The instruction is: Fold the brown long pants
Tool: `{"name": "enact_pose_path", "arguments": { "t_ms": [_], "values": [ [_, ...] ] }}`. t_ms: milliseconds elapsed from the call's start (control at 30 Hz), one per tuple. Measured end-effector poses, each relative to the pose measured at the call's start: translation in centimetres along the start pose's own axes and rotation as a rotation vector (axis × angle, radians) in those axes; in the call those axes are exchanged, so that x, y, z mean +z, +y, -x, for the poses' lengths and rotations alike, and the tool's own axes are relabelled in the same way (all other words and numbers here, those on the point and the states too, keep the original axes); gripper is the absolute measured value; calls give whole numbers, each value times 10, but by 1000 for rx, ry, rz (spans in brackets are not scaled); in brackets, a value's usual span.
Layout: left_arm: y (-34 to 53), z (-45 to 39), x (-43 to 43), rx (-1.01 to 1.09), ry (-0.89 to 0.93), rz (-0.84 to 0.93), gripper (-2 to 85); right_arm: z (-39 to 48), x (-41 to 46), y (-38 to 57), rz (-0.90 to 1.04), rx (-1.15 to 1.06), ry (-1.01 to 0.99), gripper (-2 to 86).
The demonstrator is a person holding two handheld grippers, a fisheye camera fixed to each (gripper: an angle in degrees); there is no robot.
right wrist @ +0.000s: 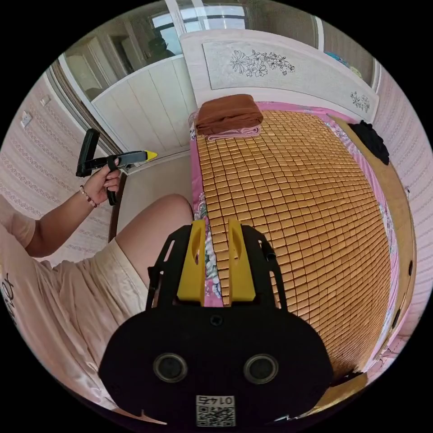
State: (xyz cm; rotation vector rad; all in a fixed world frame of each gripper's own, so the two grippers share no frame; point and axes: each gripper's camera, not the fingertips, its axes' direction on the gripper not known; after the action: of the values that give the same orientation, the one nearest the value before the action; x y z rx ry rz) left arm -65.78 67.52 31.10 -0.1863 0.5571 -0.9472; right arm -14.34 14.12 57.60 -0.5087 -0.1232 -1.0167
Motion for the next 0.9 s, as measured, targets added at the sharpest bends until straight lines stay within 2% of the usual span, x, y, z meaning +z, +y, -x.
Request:
{"name": "enact_pose_path", "arguments": {
  "t_ms": [133,233,367,500,567,667,800,900],
  "values": [
    [-46,77,-20,-275,77,-107,75,-10,43,-105,118,-86,-4,157],
    [-82,116,-26,-424,158,-186,68,-17,66,-169,92,-115,19,187],
    [-135,154,-27,-529,161,-288,96,-44,100,-234,50,-30,-138,192],
    [-179,173,-14,-573,157,-245,124,-70,128,-254,55,44,-225,185],
    [-199,178,-3,-588,187,-129,77,-89,140,-256,65,75,-246,183],
    [-205,162,-20,-473,208,-154,24,-120,146,-253,35,157,-286,183],
    [-199,126,-57,-315,272,-197,5,-159,150,-239,-47,344,-344,192],
    [-192,83,-90,-114,372,-192,0,-180,153,-207,-135,457,-483,197]
  ]
}}
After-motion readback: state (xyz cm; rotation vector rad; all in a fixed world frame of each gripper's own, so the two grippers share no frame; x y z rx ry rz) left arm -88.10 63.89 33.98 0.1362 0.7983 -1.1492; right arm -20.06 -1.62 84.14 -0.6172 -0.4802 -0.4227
